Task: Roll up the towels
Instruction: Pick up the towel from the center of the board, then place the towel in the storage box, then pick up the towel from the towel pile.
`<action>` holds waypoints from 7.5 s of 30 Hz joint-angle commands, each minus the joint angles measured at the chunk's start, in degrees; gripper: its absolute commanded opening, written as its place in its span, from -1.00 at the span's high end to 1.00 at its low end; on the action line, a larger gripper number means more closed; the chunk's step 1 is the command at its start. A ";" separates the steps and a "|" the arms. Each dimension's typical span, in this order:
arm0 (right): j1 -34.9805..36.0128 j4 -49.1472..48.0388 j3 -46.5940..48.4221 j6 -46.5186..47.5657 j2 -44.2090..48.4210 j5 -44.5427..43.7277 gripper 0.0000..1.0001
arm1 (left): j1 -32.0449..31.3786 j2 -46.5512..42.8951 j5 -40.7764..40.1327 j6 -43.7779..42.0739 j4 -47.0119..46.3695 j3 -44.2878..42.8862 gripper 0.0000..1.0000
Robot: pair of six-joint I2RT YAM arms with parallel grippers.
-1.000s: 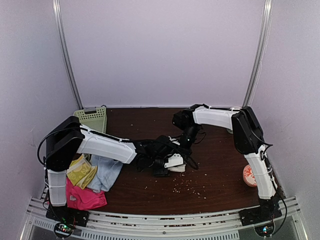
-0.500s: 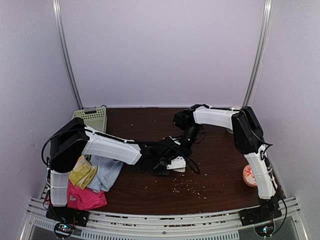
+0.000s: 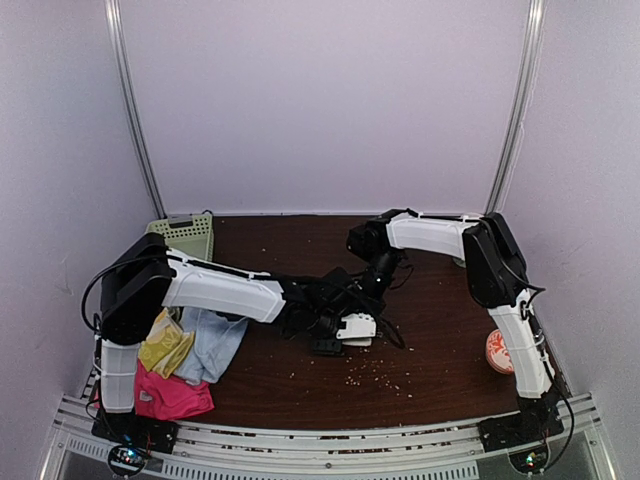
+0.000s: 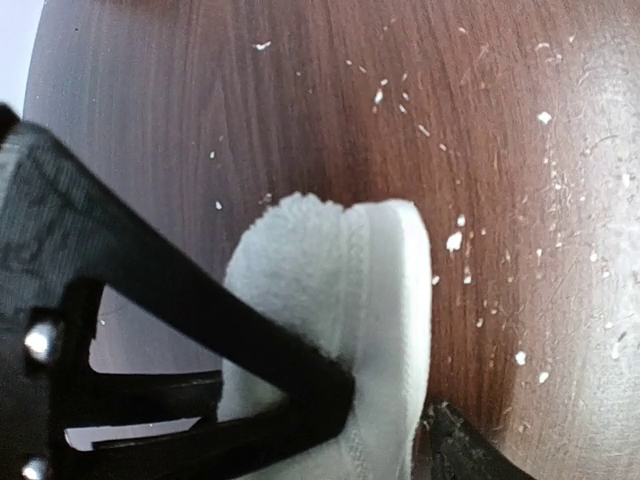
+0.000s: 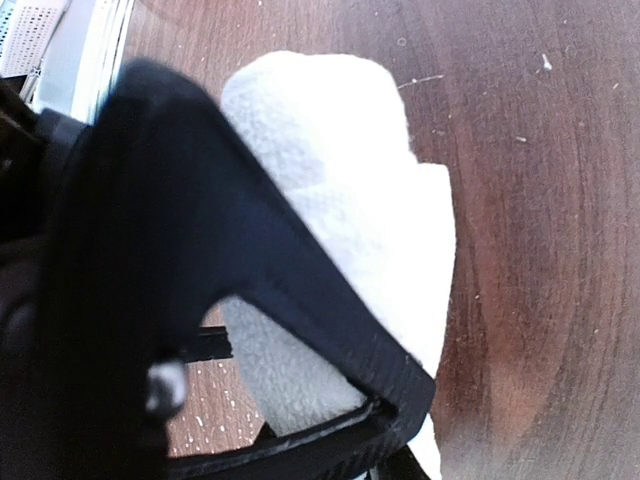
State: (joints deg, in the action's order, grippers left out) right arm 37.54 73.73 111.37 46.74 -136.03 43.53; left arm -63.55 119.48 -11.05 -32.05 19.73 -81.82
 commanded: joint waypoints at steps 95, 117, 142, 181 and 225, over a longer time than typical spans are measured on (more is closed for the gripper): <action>-11.29 -1.23 -30.04 9.97 22.29 6.58 0.16 | 68.14 -4.12 11.16 -34.70 -9.96 -7.12 1.00; -10.20 -0.27 -28.57 9.42 19.81 7.05 0.16 | 67.84 3.00 15.10 -47.81 -1.71 -15.07 1.00; -10.21 -0.51 -27.65 8.05 19.40 6.62 0.15 | 66.02 11.74 13.68 -51.85 -9.34 -19.97 0.28; -11.35 3.09 -26.38 9.38 22.59 5.90 0.15 | 65.08 -0.76 14.07 -46.97 -9.80 -7.80 -0.96; -25.59 -51.05 -38.66 -32.21 43.83 -5.41 -0.80 | 46.00 -40.97 19.87 36.07 -12.27 15.63 -0.13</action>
State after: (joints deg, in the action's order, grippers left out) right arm 11.60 26.13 76.29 13.45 -93.08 29.06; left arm -14.55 79.02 3.60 -1.10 -0.36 -64.20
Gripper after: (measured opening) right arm 0.927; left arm 0.657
